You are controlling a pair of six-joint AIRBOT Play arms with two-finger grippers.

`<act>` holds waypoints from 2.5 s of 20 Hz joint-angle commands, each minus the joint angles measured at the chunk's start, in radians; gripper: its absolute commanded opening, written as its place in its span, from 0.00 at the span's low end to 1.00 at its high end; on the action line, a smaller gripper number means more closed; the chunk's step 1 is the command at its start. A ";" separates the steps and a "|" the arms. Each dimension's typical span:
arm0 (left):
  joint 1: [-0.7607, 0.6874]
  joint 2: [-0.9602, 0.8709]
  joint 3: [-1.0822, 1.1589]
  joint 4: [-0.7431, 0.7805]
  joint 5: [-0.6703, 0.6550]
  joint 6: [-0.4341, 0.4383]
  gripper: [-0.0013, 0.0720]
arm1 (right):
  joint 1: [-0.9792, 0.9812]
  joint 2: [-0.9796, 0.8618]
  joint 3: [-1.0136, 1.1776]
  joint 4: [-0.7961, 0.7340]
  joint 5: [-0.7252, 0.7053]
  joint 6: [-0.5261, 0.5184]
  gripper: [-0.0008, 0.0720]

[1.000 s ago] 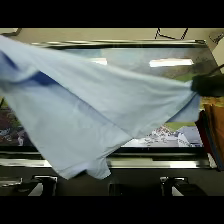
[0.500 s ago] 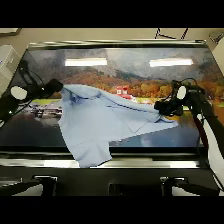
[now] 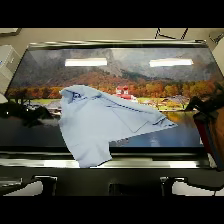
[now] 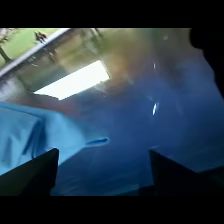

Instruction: Fold the clothes and pants, and hang the long-sleeved shirts on hangers.

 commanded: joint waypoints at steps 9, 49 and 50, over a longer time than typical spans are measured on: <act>-0.132 0.135 -0.572 -0.391 0.244 0.145 0.81 | -0.079 -0.001 -0.125 0.051 0.097 -0.121 0.91; 0.095 0.425 0.979 -0.416 0.443 0.180 0.05 | 0.119 0.447 0.455 0.204 -0.360 -0.095 0.08; 0.109 0.431 1.048 -0.416 0.429 0.170 0.05 | 0.120 0.501 0.502 0.172 -0.368 -0.071 0.08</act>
